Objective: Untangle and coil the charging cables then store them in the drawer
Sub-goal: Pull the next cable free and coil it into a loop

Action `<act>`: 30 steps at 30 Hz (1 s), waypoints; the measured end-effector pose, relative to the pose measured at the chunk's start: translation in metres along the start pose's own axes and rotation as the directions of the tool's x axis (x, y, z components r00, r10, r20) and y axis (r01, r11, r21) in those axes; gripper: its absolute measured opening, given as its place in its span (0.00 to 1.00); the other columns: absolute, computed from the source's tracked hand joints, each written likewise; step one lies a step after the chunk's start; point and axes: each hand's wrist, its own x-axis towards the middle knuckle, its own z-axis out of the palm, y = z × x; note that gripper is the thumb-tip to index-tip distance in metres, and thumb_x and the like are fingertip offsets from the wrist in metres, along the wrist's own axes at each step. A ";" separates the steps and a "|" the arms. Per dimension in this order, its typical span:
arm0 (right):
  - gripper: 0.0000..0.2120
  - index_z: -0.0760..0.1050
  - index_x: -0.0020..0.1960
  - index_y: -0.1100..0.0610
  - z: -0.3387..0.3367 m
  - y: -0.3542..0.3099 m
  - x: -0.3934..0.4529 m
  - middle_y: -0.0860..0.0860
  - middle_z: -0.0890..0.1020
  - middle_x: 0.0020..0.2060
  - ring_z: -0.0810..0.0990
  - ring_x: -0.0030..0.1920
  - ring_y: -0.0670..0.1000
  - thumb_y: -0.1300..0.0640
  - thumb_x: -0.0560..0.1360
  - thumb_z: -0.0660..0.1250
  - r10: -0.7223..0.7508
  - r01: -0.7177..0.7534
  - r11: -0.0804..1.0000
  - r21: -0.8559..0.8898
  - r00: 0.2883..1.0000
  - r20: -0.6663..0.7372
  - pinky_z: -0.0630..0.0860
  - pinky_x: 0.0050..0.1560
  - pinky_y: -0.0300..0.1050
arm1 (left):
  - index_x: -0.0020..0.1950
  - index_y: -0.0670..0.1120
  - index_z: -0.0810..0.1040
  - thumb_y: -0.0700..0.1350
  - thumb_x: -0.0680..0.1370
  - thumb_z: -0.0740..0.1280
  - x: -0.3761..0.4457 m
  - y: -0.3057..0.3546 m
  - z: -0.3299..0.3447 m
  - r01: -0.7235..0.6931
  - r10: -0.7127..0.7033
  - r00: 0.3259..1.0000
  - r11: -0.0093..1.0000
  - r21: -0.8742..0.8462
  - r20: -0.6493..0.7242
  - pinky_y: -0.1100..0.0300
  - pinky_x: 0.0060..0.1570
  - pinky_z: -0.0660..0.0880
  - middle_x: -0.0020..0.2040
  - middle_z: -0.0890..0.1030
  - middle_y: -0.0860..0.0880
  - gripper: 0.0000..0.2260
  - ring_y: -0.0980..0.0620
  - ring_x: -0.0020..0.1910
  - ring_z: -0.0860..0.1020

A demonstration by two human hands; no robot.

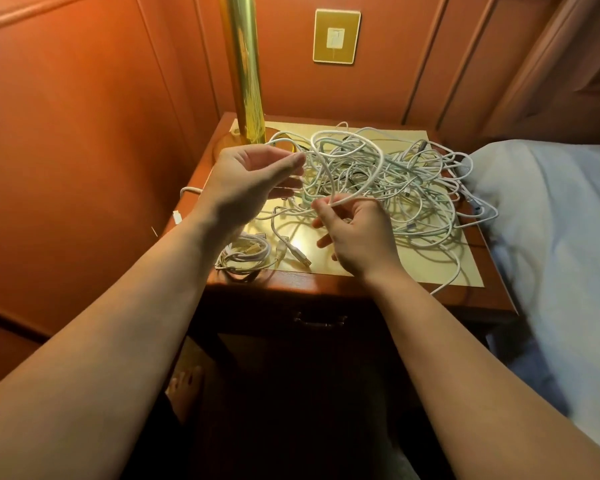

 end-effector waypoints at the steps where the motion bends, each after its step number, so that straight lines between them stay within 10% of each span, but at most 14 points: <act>1: 0.11 0.84 0.48 0.56 -0.001 -0.001 0.001 0.49 0.87 0.39 0.86 0.32 0.50 0.49 0.83 0.69 0.014 -0.014 1.000 0.027 1.000 -0.003 0.73 0.29 0.40 | 0.54 0.39 0.84 0.46 0.78 0.74 0.000 -0.002 -0.004 -0.032 0.034 0.999 0.992 0.123 -0.014 0.56 0.48 0.83 0.46 0.87 0.45 0.11 0.47 0.46 0.86; 10: 0.13 0.82 0.49 0.57 -0.013 -0.016 0.003 0.49 0.82 0.35 0.79 0.31 0.48 0.54 0.86 0.62 0.096 -0.087 0.929 0.360 0.995 -0.005 0.72 0.27 0.41 | 0.59 0.50 0.82 0.50 0.73 0.80 0.002 -0.031 -0.002 -0.079 0.020 0.995 0.748 0.659 0.096 0.65 0.47 0.80 0.47 0.85 0.54 0.17 0.61 0.46 0.82; 22: 0.19 0.72 0.40 0.52 -0.054 -0.018 0.011 0.46 0.68 0.27 0.74 0.29 0.48 0.46 0.86 0.58 0.225 -0.040 0.714 0.699 0.958 -0.175 0.74 0.32 0.43 | 0.54 0.49 0.86 0.52 0.78 0.74 0.025 -0.055 -0.013 -0.074 0.005 0.995 0.670 0.739 0.096 0.60 0.42 0.76 0.44 0.83 0.53 0.09 0.59 0.42 0.79; 30: 0.21 0.69 0.37 0.51 -0.067 -0.012 0.013 0.47 0.68 0.27 0.70 0.28 0.48 0.46 0.87 0.55 0.177 -0.133 0.595 0.792 0.984 0.032 0.71 0.31 0.43 | 0.55 0.48 0.86 0.53 0.80 0.71 0.028 -0.041 0.002 -0.164 0.189 0.982 0.849 0.503 0.000 0.61 0.41 0.79 0.45 0.84 0.54 0.11 0.58 0.43 0.81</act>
